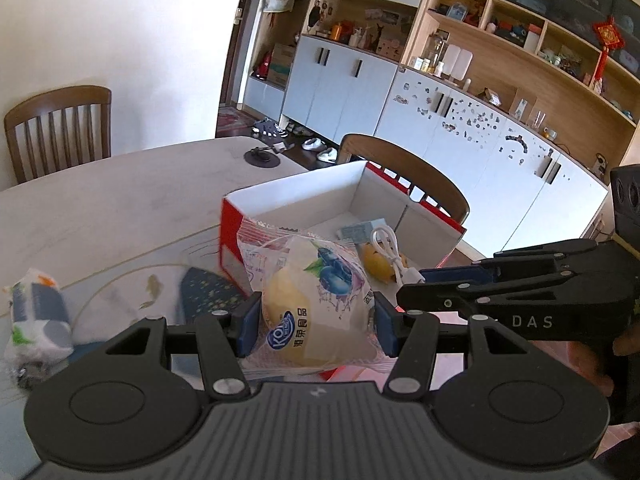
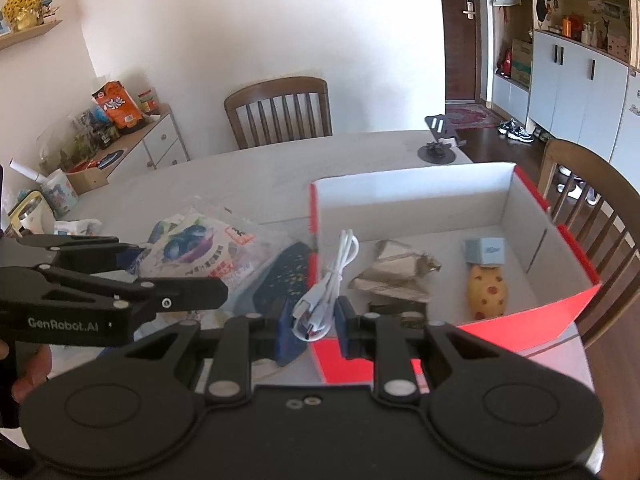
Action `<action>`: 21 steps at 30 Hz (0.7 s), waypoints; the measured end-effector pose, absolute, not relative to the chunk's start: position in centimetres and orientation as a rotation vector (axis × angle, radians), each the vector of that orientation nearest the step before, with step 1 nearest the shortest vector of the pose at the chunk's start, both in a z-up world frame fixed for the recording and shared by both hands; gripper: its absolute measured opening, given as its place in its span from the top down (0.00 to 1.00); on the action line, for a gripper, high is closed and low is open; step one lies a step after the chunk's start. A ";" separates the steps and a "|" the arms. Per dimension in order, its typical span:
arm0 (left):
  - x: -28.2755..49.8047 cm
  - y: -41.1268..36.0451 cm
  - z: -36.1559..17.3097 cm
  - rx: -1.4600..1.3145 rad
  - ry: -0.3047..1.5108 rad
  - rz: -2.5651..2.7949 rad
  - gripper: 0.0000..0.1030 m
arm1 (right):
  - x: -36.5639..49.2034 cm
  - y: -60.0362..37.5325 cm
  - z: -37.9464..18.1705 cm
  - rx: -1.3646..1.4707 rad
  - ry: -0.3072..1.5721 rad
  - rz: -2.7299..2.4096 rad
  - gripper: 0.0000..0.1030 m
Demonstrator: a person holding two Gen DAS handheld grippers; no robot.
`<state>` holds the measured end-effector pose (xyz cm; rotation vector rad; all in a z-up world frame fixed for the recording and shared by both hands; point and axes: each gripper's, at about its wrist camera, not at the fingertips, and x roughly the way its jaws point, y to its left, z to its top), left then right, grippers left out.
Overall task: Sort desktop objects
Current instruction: 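Carry the bread bag and white cable with both tools over the red shoebox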
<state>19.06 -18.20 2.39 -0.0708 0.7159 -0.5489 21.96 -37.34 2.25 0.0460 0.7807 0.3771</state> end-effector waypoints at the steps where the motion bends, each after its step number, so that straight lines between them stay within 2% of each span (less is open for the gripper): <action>1: 19.2 -18.6 2.4 -0.069 0.716 -0.549 0.46 | 22.1 -37.8 2.3 0.047 0.780 0.378 0.78; 21: 25.8 -26.9 1.6 -0.009 0.782 -0.551 0.46 | 26.6 -44.9 0.9 0.064 0.820 0.361 0.78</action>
